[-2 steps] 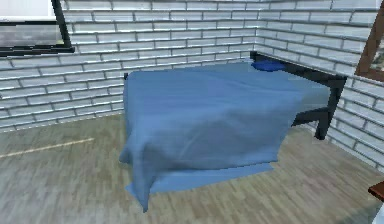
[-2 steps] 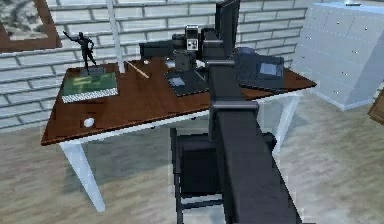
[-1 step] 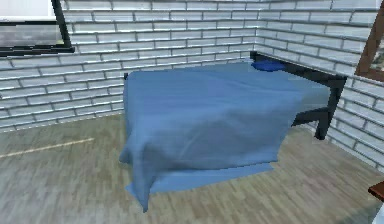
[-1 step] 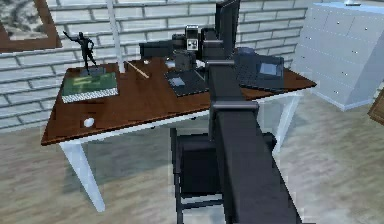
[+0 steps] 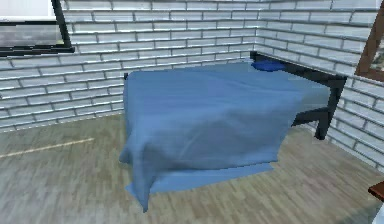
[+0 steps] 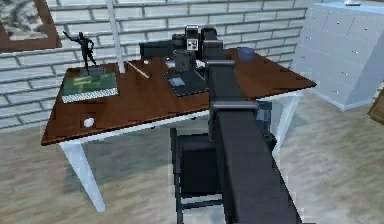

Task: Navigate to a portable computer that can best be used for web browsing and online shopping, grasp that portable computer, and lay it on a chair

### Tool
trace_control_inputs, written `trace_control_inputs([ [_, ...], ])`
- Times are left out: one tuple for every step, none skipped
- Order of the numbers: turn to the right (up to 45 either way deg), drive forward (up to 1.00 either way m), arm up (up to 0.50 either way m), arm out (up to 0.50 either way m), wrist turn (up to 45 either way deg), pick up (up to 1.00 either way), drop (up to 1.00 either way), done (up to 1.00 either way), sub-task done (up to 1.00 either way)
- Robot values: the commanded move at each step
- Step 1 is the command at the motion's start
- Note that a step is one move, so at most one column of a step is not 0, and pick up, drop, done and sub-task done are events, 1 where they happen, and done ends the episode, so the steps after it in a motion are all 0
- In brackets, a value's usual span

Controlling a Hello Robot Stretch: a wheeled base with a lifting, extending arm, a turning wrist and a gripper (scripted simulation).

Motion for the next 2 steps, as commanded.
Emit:
trace_control_inputs([
  [0.0,0.00,0.00,-0.10,0.0,0.00,0.00,0.00,0.00],
  [0.0,0.00,0.00,0.00,0.0,0.00,0.00,1.00,0.00],
])
